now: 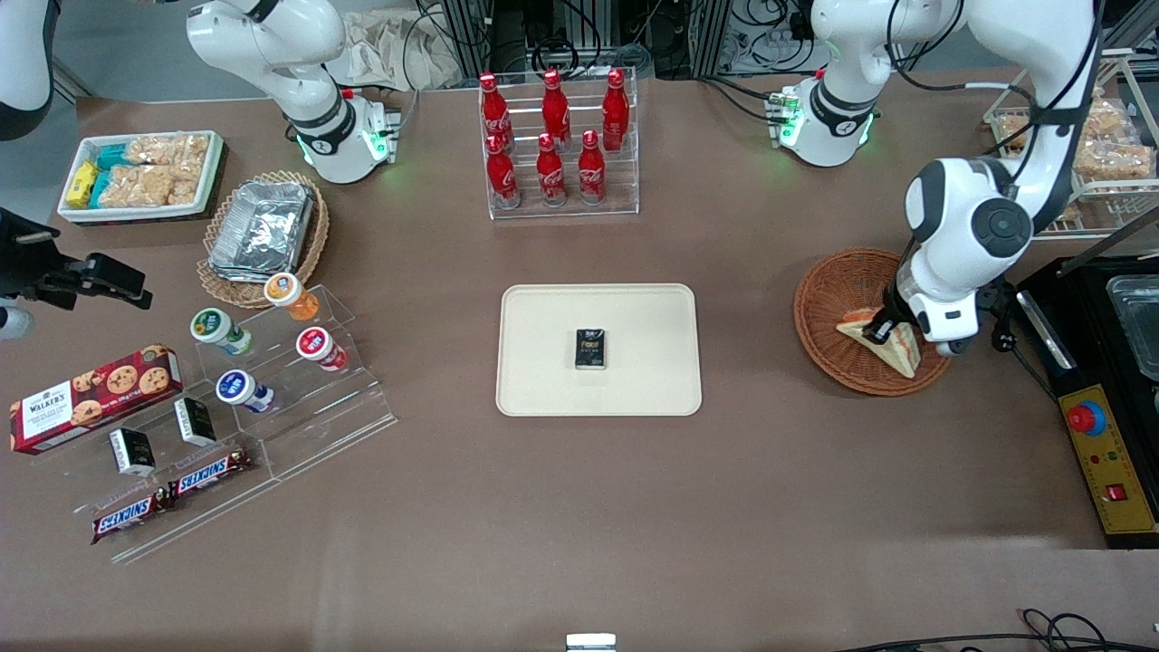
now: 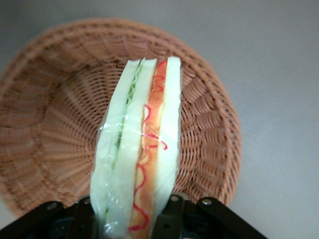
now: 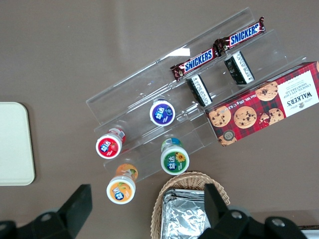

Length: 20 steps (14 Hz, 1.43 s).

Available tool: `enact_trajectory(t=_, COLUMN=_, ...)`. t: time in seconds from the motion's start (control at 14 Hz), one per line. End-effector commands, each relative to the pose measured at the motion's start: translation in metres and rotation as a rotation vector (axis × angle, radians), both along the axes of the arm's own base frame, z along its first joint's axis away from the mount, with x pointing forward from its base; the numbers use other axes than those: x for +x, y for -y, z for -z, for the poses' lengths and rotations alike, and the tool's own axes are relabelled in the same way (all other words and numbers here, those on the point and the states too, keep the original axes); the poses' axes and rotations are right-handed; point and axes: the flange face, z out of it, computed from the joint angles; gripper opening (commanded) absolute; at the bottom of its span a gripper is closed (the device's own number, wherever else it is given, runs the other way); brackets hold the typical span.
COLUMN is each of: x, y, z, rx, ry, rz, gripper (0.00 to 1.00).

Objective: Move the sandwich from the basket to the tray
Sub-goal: 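Lift the sandwich and carry it with the left gripper to the tray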

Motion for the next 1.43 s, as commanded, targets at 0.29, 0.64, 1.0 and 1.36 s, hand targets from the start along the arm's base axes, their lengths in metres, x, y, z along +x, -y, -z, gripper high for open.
enact_trajectory(t=0.29, x=0.037, y=0.063, z=-0.172, rx=0.034, ry=-0.079, rz=0.233, gripper=0.0)
enact_trajectory(t=0.64, x=0.025, y=0.153, z=-0.252, rx=0.02, ry=-0.053, rz=0.459, gripper=0.0)
enact_trajectory(t=1.0, x=0.027, y=0.243, z=-0.207, rx=-0.105, ry=-0.05, rz=0.693, gripper=0.0)
enact_trajectory(t=1.36, x=0.028, y=0.302, z=-0.121, rx=-0.083, ry=-0.091, rz=0.808, gripper=0.0)
